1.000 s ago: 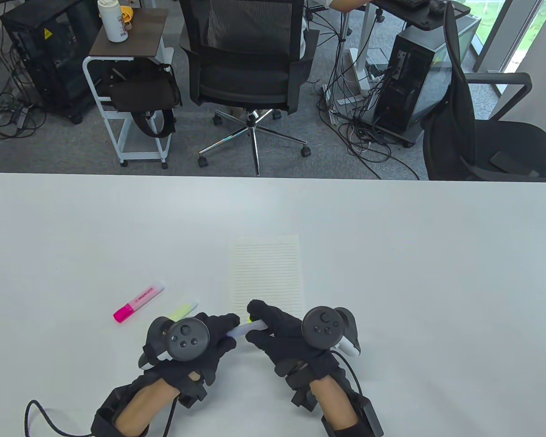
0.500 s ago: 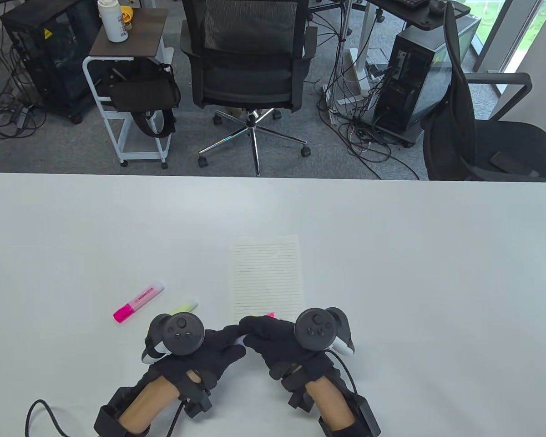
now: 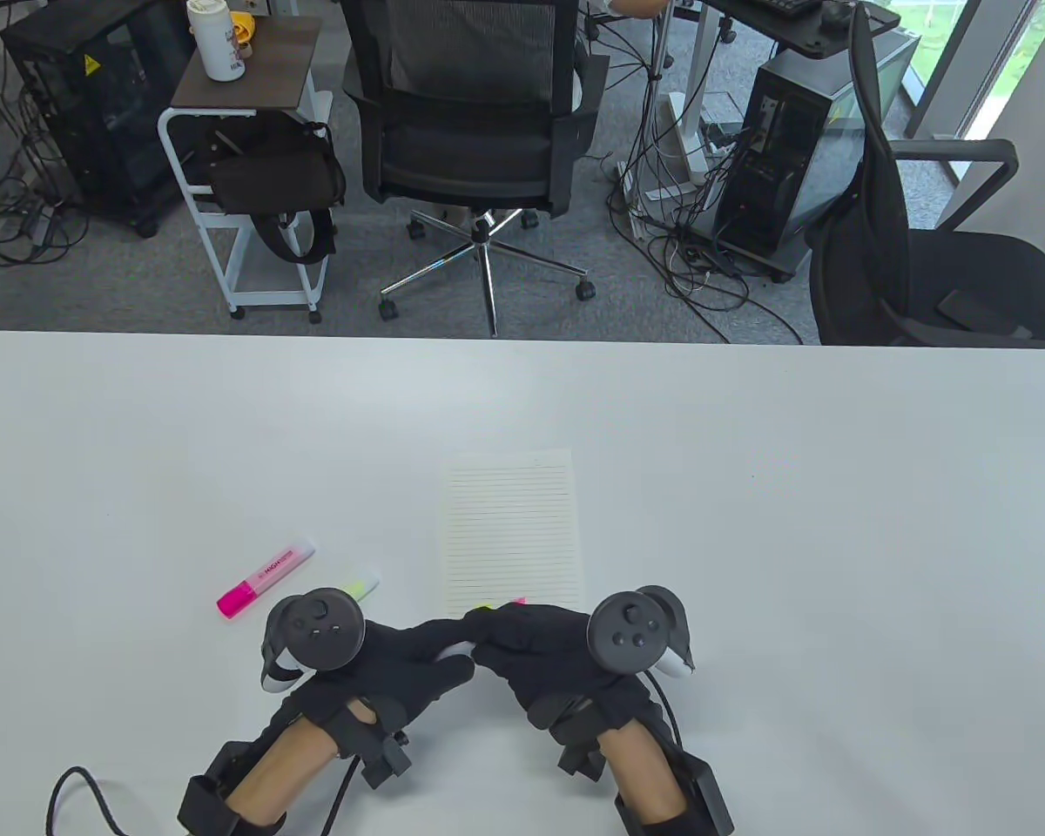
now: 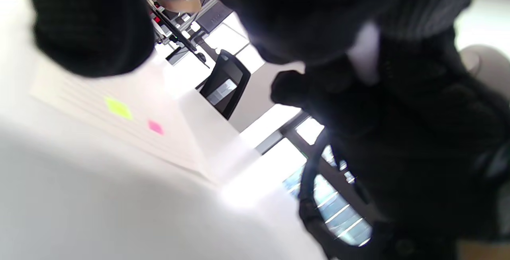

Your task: Apply highlighter ink on paper

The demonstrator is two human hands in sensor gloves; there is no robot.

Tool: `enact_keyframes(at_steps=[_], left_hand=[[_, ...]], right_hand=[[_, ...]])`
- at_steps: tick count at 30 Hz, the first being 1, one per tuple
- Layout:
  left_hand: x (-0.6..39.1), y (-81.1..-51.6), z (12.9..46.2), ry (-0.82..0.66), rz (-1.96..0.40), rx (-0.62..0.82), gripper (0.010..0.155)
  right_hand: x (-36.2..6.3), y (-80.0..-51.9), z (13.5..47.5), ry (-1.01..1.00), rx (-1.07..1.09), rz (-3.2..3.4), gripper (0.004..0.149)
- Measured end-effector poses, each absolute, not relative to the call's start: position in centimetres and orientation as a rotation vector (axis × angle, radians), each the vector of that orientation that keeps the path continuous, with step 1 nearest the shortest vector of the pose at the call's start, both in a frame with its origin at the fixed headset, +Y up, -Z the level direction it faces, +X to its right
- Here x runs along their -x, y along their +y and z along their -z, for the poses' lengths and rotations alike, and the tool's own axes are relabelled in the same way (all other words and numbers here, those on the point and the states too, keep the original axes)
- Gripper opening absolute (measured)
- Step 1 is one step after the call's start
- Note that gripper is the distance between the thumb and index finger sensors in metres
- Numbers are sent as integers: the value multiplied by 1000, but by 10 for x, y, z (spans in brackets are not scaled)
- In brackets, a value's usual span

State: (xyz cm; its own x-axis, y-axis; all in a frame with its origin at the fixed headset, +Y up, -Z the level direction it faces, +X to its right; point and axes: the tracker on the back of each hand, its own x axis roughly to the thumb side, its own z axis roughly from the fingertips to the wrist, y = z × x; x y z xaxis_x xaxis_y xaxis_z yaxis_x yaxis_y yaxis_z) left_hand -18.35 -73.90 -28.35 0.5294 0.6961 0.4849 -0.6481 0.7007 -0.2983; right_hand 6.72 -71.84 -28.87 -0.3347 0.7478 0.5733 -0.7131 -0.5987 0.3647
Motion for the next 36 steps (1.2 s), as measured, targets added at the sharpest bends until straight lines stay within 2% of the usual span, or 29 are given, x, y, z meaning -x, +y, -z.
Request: enact_keyframes(at_steps=[3,5,8,13,22,28,31,36], left_hand=[[187,-739,282,-547,-499,14,76],[187,-744,283,-484,-325,41,74],[182,-757,286,-409,-223,154,66],[173,-763,286,-349,21,170,59],[164,-769,285,-321,158,195,61],[163,-768,284,-321,166,194,64],[164,-763,281,-321,142,169,68],[150,-753,275,-359,88,96,65]], right_hand=[[-90,-717,294,-10,-784,-2127,39],[-106,-716,297,-42,-666,-2203,39],[-122,-717,300,-53,-528,-2266,39],[-130,-722,304,2,-442,-2348,41],[-130,-728,308,75,-388,-2414,41],[-131,-726,307,71,-369,-2427,41],[-134,-726,307,61,-327,-2432,41],[-139,-723,307,3,-251,-2495,40]])
